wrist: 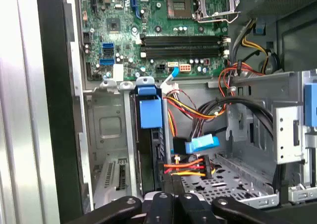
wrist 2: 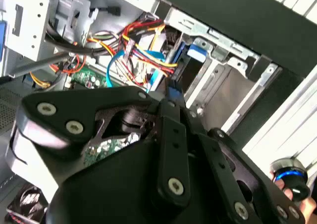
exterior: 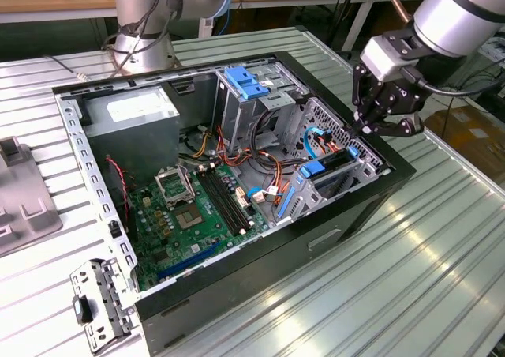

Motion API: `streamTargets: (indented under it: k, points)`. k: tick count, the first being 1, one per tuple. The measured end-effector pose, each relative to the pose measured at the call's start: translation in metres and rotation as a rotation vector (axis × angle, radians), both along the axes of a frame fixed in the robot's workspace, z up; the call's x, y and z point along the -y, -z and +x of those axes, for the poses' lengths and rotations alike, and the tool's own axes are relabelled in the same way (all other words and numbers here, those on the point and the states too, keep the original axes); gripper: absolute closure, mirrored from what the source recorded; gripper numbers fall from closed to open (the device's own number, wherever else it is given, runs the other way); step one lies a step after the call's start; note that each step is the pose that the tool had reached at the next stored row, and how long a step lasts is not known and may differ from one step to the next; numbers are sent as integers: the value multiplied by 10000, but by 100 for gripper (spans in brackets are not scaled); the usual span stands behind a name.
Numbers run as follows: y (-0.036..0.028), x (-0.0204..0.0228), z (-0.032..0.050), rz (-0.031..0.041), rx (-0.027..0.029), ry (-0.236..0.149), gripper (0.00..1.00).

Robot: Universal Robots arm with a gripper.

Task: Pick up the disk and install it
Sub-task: 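Insert the second disk wire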

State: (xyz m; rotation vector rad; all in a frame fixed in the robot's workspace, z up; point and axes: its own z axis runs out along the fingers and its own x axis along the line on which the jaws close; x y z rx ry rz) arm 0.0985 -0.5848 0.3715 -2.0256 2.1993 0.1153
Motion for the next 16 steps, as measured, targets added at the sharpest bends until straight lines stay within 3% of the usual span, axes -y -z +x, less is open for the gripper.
streamTargets:
  k: [1, 2, 5, 10, 13, 16]
  points:
    - [0, 0, -27, 0, 0, 1, 83]
    - [-8, -3, -33, -2, 0, 3, 64]
    - [-46, -15, -45, 1, 9, 4, 64]
    - [-52, -39, -105, 0, 15, 3, 64]
    - [-51, -159, -142, -3, 16, 2, 64]
    - [-53, -163, -178, -6, 21, 2, 64]
